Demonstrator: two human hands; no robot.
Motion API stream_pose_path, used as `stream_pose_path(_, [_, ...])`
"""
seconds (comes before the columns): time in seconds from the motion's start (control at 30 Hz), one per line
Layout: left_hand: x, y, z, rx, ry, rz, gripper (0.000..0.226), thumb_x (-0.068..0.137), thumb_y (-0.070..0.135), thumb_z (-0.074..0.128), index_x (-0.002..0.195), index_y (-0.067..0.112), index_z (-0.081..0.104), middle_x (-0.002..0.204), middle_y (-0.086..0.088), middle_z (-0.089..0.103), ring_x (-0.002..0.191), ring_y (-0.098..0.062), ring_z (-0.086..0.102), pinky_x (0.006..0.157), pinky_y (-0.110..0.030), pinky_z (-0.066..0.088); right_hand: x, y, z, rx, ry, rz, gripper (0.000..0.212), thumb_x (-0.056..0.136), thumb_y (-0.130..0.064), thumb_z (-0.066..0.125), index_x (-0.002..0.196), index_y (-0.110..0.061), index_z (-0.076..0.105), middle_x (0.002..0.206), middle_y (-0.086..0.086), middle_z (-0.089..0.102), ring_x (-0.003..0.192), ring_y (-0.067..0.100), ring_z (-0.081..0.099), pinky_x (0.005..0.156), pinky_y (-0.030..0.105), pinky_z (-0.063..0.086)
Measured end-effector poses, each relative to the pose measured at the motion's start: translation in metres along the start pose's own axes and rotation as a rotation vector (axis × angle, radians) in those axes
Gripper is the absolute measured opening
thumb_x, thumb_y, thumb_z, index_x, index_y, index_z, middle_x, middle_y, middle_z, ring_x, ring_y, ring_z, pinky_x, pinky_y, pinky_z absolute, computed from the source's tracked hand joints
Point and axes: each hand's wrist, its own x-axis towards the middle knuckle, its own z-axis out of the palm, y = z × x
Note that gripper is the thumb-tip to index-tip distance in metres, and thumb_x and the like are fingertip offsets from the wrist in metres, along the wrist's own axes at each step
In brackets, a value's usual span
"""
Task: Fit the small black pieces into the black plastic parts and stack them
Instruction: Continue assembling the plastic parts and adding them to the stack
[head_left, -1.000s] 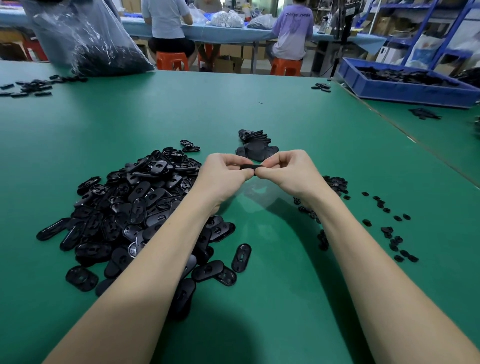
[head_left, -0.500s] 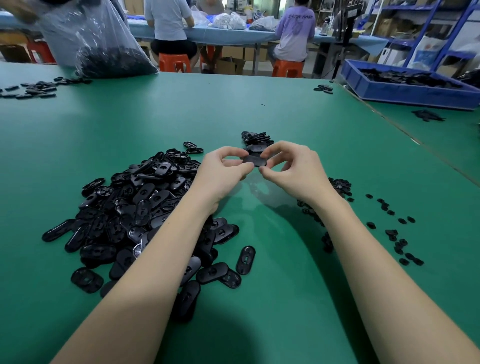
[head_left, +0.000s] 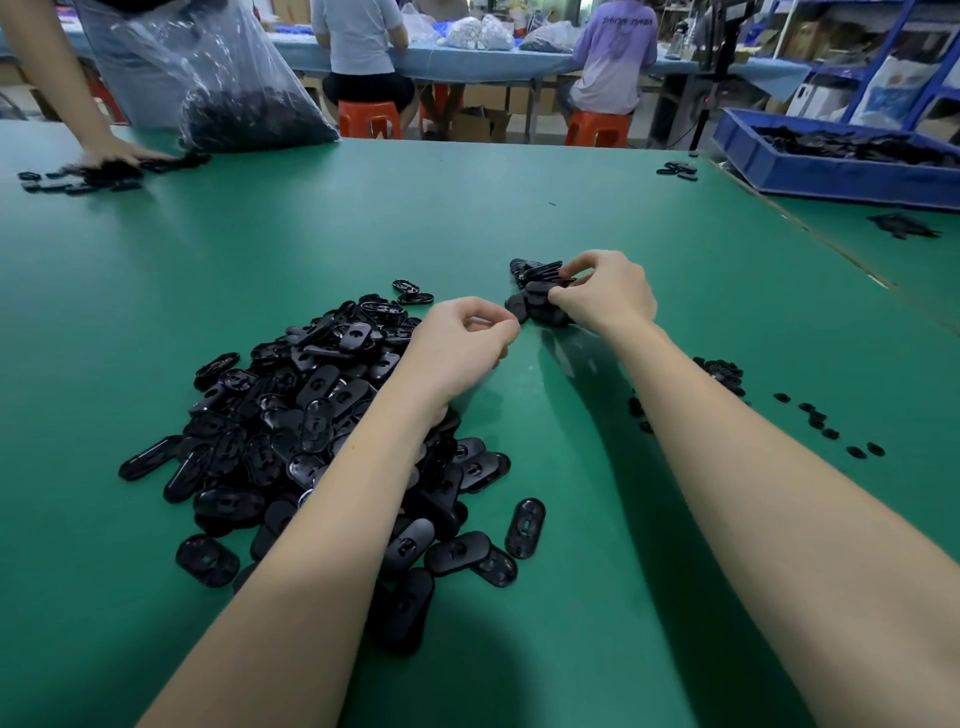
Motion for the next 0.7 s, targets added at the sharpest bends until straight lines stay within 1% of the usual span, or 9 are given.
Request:
stream_pose_path(0.07, [0.001,0.001,0.000,-0.007,0.010,0.007,0.008,0.089,0.022,0.069,0.083,0.024,0.072,0.078,0.002,0.073,0.081,-0.018,0.071,0.091,-0.042,0.058,-0.007,0.002,-0.005,0.016,0.006,-0.035,0.024,0.080,-0.030,0.069,0.105,-0.032,0.070,0.104,-0.007,0.073,0.102,0.019,0.065,0.079,0.028,0.046])
stream_pose_path(0.17, [0.001,0.001,0.002,-0.018,0.016,0.013,0.009,0.090,0.022,0.067,0.083,0.024,0.072,0.088,-0.005,0.075,0.079,-0.017,0.068,0.090,-0.045,0.059,-0.027,0.005,-0.018,0.050,-0.062,-0.145,0.008,0.081,-0.030,0.069,0.087,-0.031,0.073,0.085,-0.014,0.071,0.086,0.010,0.066,0.072,0.024,0.049])
stream_pose_path(0.23, [0.001,0.001,0.002,-0.011,0.009,0.012,0.010,0.090,0.022,0.066,0.083,0.024,0.072,0.092,-0.007,0.076,0.079,-0.017,0.067,0.090,-0.046,0.058,-0.045,0.007,-0.028,0.037,-0.240,-0.215,0.005,0.083,-0.031,0.072,0.081,-0.030,0.076,0.076,-0.014,0.071,0.069,0.000,0.062,0.063,0.017,0.046])
stream_pose_path(0.3, [0.000,0.001,0.002,0.002,-0.013,0.012,0.010,0.092,0.021,0.066,0.084,0.023,0.072,0.093,-0.004,0.076,0.078,-0.015,0.068,0.090,-0.045,0.059,-0.065,0.006,-0.037,-0.050,-0.503,-0.260,0.005,0.084,-0.031,0.075,0.082,-0.027,0.078,0.075,-0.011,0.074,0.057,0.000,0.058,0.061,0.016,0.044])
stream_pose_path(0.37, [0.000,0.001,0.002,0.004,-0.032,0.014,0.010,0.093,0.020,0.065,0.085,0.022,0.072,0.091,0.000,0.075,0.077,-0.014,0.069,0.090,-0.043,0.059,-0.082,0.002,-0.044,-0.151,-0.718,-0.295,0.003,0.084,-0.030,0.078,0.086,-0.028,0.080,0.079,-0.010,0.077,0.060,0.000,0.060,0.062,0.015,0.045])
stream_pose_path(0.43, [0.000,0.002,0.002,0.012,-0.043,0.022,0.011,0.093,0.020,0.065,0.085,0.021,0.071,0.089,0.002,0.075,0.075,-0.014,0.069,0.087,-0.041,0.059,-0.095,-0.004,-0.047,-0.190,-0.836,-0.336,0.008,0.081,-0.031,0.082,0.088,-0.030,0.079,0.078,-0.012,0.076,0.066,0.002,0.061,0.066,0.017,0.046])
stream_pose_path(0.53, [0.000,0.002,0.001,0.043,-0.057,0.043,0.009,0.093,0.021,0.064,0.087,0.021,0.072,0.086,0.004,0.074,0.074,-0.012,0.069,0.083,-0.035,0.058,-0.107,-0.012,-0.044,-0.182,-0.931,-0.397,0.019,0.078,-0.032,0.086,0.095,-0.030,0.077,0.077,-0.015,0.073,0.067,0.001,0.058,0.075,0.022,0.047])
stream_pose_path(0.6, [-0.001,0.001,0.001,0.055,-0.056,0.050,0.009,0.093,0.021,0.064,0.087,0.021,0.071,0.085,0.005,0.074,0.074,-0.011,0.069,0.081,-0.034,0.057,-0.111,-0.014,-0.041,-0.162,-0.957,-0.435,0.024,0.078,-0.031,0.088,0.098,-0.029,0.075,0.079,-0.013,0.072,0.062,-0.001,0.056,0.074,0.023,0.046])
stream_pose_path(0.7, [-0.002,0.001,0.001,0.057,-0.053,0.052,0.009,0.093,0.021,0.065,0.087,0.020,0.071,0.084,0.006,0.074,0.074,-0.011,0.069,0.080,-0.033,0.058,-0.113,-0.013,-0.038,-0.121,-0.947,-0.482,0.027,0.076,-0.031,0.089,0.099,-0.031,0.075,0.079,-0.012,0.068,0.058,-0.001,0.053,0.068,0.022,0.045])
